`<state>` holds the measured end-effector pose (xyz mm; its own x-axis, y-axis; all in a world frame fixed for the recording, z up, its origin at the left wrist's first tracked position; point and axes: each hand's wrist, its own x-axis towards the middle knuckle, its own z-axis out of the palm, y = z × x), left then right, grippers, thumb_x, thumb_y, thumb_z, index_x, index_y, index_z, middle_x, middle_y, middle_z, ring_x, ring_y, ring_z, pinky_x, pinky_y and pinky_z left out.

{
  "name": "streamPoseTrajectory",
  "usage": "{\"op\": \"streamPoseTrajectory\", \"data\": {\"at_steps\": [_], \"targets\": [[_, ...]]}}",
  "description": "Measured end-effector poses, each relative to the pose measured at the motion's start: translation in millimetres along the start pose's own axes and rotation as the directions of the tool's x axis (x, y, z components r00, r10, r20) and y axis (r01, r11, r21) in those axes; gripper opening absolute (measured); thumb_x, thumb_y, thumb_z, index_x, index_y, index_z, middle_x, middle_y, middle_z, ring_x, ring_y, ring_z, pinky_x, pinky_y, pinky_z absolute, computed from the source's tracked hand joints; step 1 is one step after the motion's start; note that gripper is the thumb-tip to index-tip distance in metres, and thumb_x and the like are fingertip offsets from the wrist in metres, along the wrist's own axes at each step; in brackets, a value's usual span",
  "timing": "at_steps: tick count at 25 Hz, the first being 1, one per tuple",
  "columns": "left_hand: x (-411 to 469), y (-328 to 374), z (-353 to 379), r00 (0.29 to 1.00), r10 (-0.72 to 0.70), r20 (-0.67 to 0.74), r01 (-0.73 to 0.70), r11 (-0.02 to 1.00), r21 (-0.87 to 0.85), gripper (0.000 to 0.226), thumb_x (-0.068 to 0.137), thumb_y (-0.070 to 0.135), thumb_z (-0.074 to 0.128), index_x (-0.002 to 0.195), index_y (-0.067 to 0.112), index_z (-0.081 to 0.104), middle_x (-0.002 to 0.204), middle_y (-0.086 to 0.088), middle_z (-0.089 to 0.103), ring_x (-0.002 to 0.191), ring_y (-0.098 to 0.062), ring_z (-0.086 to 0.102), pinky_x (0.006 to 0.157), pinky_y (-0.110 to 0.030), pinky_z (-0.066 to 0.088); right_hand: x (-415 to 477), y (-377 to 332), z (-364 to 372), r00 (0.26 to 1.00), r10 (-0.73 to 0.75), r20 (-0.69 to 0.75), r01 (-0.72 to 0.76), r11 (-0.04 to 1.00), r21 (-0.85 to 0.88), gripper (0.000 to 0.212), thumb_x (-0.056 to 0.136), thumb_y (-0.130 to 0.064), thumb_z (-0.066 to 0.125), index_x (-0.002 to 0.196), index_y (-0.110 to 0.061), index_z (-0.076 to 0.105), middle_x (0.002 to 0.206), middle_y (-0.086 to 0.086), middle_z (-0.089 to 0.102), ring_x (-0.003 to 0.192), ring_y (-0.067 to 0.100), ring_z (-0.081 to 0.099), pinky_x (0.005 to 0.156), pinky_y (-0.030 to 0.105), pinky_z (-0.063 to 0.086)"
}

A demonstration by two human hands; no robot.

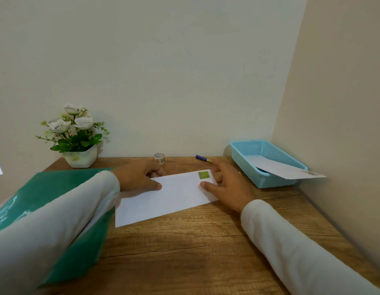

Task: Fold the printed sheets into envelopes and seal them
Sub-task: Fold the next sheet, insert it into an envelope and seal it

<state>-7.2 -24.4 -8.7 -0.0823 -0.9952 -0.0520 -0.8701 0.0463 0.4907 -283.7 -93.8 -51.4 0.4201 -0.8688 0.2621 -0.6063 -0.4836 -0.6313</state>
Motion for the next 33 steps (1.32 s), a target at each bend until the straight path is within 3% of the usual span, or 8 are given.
{"op": "streamPoseTrajectory", "data": {"at_steps": [4, 10, 13, 15, 19, 23, 28, 33], "targets": [[-9.0, 10.4, -13.3, 0.983, 0.16, -0.091, -0.167, 0.983, -0.081, 0.01, 0.089, 0.025, 0.072, 0.099, 0.027, 0.072, 0.093, 0.007, 0.075, 0.086, -0.013, 0.07, 0.086, -0.041, 0.057, -0.5, -4.5, -25.6, 0.997, 0.014, -0.074, 0.013, 0.935, 0.354, 0.049, 0.086, -0.026, 0.082, 0.13, -0.03, 0.062, 0.101, -0.001, 0.067, 0.09, 0.016, 0.064, 0.087, 0.035, 0.057], [-16.2, 15.1, -33.5, 0.956, 0.192, -0.222, -0.202, 0.979, -0.027, 0.017, 0.082, 0.034, 0.079, 0.097, 0.034, 0.07, 0.098, 0.017, 0.071, 0.093, 0.001, 0.065, 0.09, -0.037, 0.055, -15.7, -22.1, -64.1, 0.987, -0.111, -0.112, 0.141, 0.943, 0.303, 0.005, 0.087, -0.022, 0.081, 0.09, -0.025, 0.078, 0.091, 0.011, 0.076, 0.09, 0.037, 0.069, 0.084, 0.052, 0.058], [-19.5, 11.7, -33.9, 0.944, 0.08, -0.319, -0.169, 0.949, -0.265, 0.051, 0.08, 0.031, 0.082, 0.124, 0.038, 0.058, 0.116, 0.015, 0.066, 0.104, -0.006, 0.065, 0.092, -0.034, 0.056, -28.0, -23.7, -91.3, 0.982, -0.097, -0.163, 0.15, 0.923, 0.354, 0.002, 0.089, -0.014, 0.078, 0.089, -0.016, 0.076, 0.088, 0.01, 0.076, 0.081, 0.029, 0.072, 0.075, 0.039, 0.061], [-18.7, 10.7, -28.2, 0.959, 0.005, -0.282, -0.154, 0.847, -0.508, 0.055, 0.083, 0.019, 0.079, 0.132, 0.029, 0.055, 0.117, 0.003, 0.07, 0.103, -0.017, 0.07, 0.086, -0.034, 0.059, -36.3, -21.3, -108.3, 0.981, -0.049, -0.186, 0.122, 0.906, 0.405, 0.002, 0.09, -0.012, 0.076, 0.091, -0.011, 0.075, 0.083, 0.007, 0.076, 0.068, 0.016, 0.067, 0.062, 0.025, 0.053], [-4.5, 22.4, -14.0, 0.983, 0.022, -0.184, -0.151, 0.674, -0.723, 0.009, 0.086, 0.01, 0.073, 0.093, 0.014, 0.077, 0.088, -0.013, 0.073, 0.081, -0.027, 0.07, 0.071, -0.029, 0.062, -54.1, -8.6, -134.7, 0.972, 0.036, -0.231, 0.071, 0.896, 0.437, 0.006, 0.093, -0.014, 0.074, 0.092, -0.008, 0.073, 0.077, 0.015, 0.07, 0.053, 0.015, 0.053, 0.048, 0.025, 0.041], [21.6, 52.1, -5.1, 0.968, -0.04, -0.246, -0.159, 0.663, -0.732, 0.013, 0.088, 0.016, 0.073, 0.088, 0.004, 0.071, 0.081, -0.014, 0.071, 0.073, -0.019, 0.071, 0.058, -0.024, 0.059, -72.8, 4.5, -158.4, 0.947, 0.079, -0.312, 0.064, 0.904, 0.423, 0.004, 0.094, -0.012, 0.071, 0.093, -0.009, 0.073, 0.068, 0.009, 0.069, 0.052, 0.018, 0.055, 0.044, 0.029, 0.044], [57.2, 95.6, 10.3, 0.949, -0.056, -0.309, -0.179, 0.712, -0.679, 0.032, 0.091, 0.038, 0.069, 0.079, 0.009, 0.065, 0.066, -0.004, 0.067, 0.066, -0.018, 0.068, 0.059, -0.029, 0.057, -91.4, 19.4, -184.2, 0.889, 0.148, -0.433, 0.048, 0.911, 0.409, 0.005, 0.096, -0.008, 0.068, 0.097, -0.006, 0.072, 0.059, 0.005, 0.067, 0.048, 0.018, 0.057, 0.044, 0.028, 0.05], [77.4, 147.5, 31.8, 0.957, -0.026, -0.288, -0.206, 0.636, -0.743, 0.039, 0.095, 0.045, 0.061, 0.098, 0.006, 0.061, 0.082, -0.008, 0.068, 0.075, -0.021, 0.07, 0.059, -0.028, 0.056, -97.5, 41.5, -196.2, 0.759, 0.278, -0.589, 0.04, 0.883, 0.468, 0.006, 0.096, -0.003, 0.065, 0.1, -0.008, 0.068, 0.077, 0.018, 0.069, 0.046, 0.015, 0.058, 0.046, 0.032, 0.055]]}}
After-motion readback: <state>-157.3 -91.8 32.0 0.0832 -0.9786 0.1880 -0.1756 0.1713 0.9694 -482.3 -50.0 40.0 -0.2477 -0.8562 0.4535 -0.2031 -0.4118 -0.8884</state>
